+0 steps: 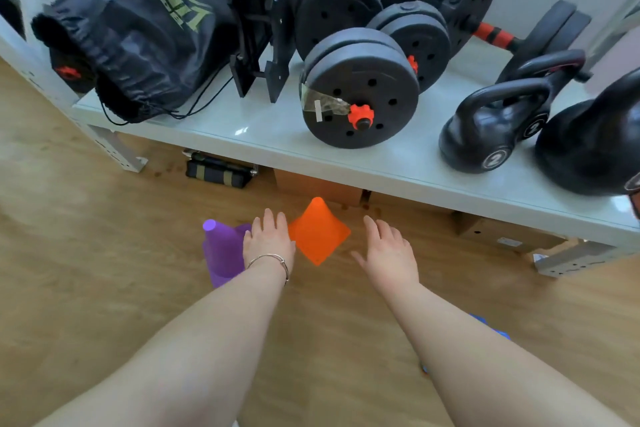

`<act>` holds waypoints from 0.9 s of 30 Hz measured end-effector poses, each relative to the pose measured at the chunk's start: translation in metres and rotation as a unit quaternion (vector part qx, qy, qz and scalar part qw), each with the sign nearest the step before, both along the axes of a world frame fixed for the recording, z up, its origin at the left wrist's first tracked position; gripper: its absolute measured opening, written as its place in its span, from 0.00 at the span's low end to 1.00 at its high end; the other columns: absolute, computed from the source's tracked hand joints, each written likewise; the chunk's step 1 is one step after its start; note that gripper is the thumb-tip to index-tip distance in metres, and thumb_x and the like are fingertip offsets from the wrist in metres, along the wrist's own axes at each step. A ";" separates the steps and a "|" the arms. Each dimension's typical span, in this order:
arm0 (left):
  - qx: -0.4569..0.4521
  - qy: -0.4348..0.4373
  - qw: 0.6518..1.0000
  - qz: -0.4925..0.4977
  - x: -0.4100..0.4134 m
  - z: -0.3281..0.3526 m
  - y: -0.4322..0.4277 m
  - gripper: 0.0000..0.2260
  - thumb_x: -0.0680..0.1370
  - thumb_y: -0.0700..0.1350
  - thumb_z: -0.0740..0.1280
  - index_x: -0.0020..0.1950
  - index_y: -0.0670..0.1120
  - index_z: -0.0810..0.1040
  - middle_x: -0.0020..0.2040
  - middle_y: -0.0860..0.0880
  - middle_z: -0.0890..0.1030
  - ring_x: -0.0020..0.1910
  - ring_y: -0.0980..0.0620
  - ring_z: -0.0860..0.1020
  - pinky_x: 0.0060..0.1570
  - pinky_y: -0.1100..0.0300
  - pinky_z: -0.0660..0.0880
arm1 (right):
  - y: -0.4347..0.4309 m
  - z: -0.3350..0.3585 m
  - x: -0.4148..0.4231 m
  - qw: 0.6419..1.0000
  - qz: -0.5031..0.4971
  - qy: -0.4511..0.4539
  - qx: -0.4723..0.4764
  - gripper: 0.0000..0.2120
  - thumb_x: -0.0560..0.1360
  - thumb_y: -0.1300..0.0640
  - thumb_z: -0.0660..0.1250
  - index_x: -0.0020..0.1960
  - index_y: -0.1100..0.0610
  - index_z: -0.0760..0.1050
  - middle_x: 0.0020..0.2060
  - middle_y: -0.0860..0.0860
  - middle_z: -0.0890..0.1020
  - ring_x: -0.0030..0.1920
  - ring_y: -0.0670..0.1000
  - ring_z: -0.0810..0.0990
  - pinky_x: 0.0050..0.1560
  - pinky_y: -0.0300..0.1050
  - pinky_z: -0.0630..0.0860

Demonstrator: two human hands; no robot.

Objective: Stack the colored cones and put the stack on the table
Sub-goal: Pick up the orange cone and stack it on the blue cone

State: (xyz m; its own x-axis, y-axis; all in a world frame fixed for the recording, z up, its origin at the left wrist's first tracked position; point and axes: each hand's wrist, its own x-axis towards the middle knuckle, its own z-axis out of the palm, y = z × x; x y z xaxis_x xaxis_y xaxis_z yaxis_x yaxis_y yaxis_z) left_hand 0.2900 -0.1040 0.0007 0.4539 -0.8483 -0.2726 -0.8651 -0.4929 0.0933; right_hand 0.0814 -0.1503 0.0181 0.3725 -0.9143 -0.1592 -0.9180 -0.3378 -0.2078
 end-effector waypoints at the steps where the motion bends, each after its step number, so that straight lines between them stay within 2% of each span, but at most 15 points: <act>1: 0.002 0.006 1.000 -0.002 0.007 -0.006 -0.009 0.27 0.78 0.52 0.63 0.74 0.48 0.59 0.76 0.45 0.61 0.72 0.42 0.64 0.67 0.47 0.67 | -0.005 -0.007 0.008 1.000 -0.005 -0.003 0.015 0.35 0.78 0.42 0.63 0.78 0.54 0.54 0.69 0.54 0.70 0.67 0.57 0.70 0.63 0.51 0.70; 4: 0.043 0.014 0.998 -0.051 0.021 -0.024 -0.040 0.23 0.78 0.51 0.63 0.71 0.46 0.62 0.68 0.43 0.69 0.64 0.40 0.72 0.58 0.47 0.71 | -0.020 -0.026 0.029 0.999 -0.026 0.015 0.034 0.34 0.78 0.42 0.63 0.77 0.53 0.54 0.67 0.55 0.72 0.65 0.59 0.72 0.59 0.53 0.70; 7: 0.098 0.056 0.991 -0.073 0.038 -0.042 -0.068 0.23 0.77 0.48 0.62 0.71 0.48 0.61 0.69 0.44 0.70 0.64 0.39 0.74 0.56 0.46 0.71 | -0.031 -0.041 0.046 0.998 -0.027 0.047 0.040 0.34 0.77 0.43 0.63 0.77 0.52 0.54 0.68 0.55 0.72 0.68 0.60 0.71 0.64 0.55 0.68; 10: 0.138 0.098 0.979 -0.115 0.050 -0.051 -0.088 0.24 0.78 0.46 0.61 0.73 0.48 0.59 0.71 0.44 0.68 0.64 0.38 0.74 0.58 0.46 0.74 | -0.042 -0.056 0.057 0.996 -0.029 0.060 0.067 0.33 0.77 0.43 0.64 0.76 0.53 0.56 0.67 0.56 0.73 0.68 0.60 0.71 0.64 0.56 0.68; 12: 0.159 0.126 0.968 -0.146 0.051 -0.054 -0.096 0.23 0.79 0.45 0.59 0.74 0.48 0.60 0.71 0.43 0.68 0.65 0.38 0.73 0.62 0.47 0.73 | -0.049 -0.068 0.063 0.990 -0.031 0.059 0.121 0.32 0.78 0.44 0.64 0.76 0.55 0.56 0.67 0.57 0.72 0.67 0.61 0.71 0.63 0.57 0.70; 14: 0.176 0.156 0.959 -0.159 0.053 -0.060 -0.098 0.19 0.80 0.46 0.57 0.72 0.48 0.64 0.68 0.44 0.72 0.63 0.40 0.74 0.63 0.49 0.71 | -0.053 -0.084 0.071 0.979 -0.030 0.046 0.194 0.33 0.79 0.47 0.62 0.77 0.57 0.53 0.68 0.59 0.71 0.66 0.62 0.73 0.61 0.56 0.73; 16: 0.172 0.172 0.955 -0.173 0.053 -0.065 -0.100 0.18 0.79 0.46 0.57 0.70 0.48 0.65 0.65 0.44 0.75 0.57 0.42 0.75 0.57 0.55 0.70 | -0.054 -0.095 0.078 0.966 -0.049 0.011 0.254 0.35 0.80 0.50 0.61 0.79 0.58 0.46 0.67 0.61 0.73 0.64 0.63 0.76 0.59 0.54 0.75; 18: 0.153 0.186 0.957 -0.160 0.055 -0.068 -0.100 0.19 0.77 0.44 0.59 0.68 0.48 0.66 0.62 0.43 0.76 0.52 0.42 0.76 0.50 0.56 0.71 | -0.054 -0.102 0.083 0.957 -0.080 -0.034 0.277 0.35 0.81 0.51 0.60 0.79 0.58 0.45 0.66 0.62 0.75 0.62 0.63 0.77 0.58 0.53 0.76; 22: 0.101 0.215 0.963 -0.129 0.055 -0.073 -0.085 0.20 0.77 0.43 0.62 0.69 0.52 0.66 0.63 0.44 0.78 0.58 0.40 0.78 0.55 0.51 0.76 | -0.050 -0.107 0.077 0.942 -0.137 -0.124 0.280 0.37 0.77 0.50 0.67 0.79 0.54 0.51 0.67 0.60 0.75 0.64 0.63 0.76 0.60 0.53 0.74; 27: 0.050 0.254 0.962 -0.088 0.047 -0.077 -0.048 0.24 0.75 0.43 0.68 0.70 0.52 0.68 0.64 0.46 0.79 0.63 0.44 0.76 0.60 0.58 0.72 | -0.027 -0.107 0.055 0.927 -0.152 -0.194 0.283 0.39 0.71 0.50 0.74 0.76 0.49 0.59 0.65 0.55 0.78 0.63 0.58 0.77 0.60 0.49 0.74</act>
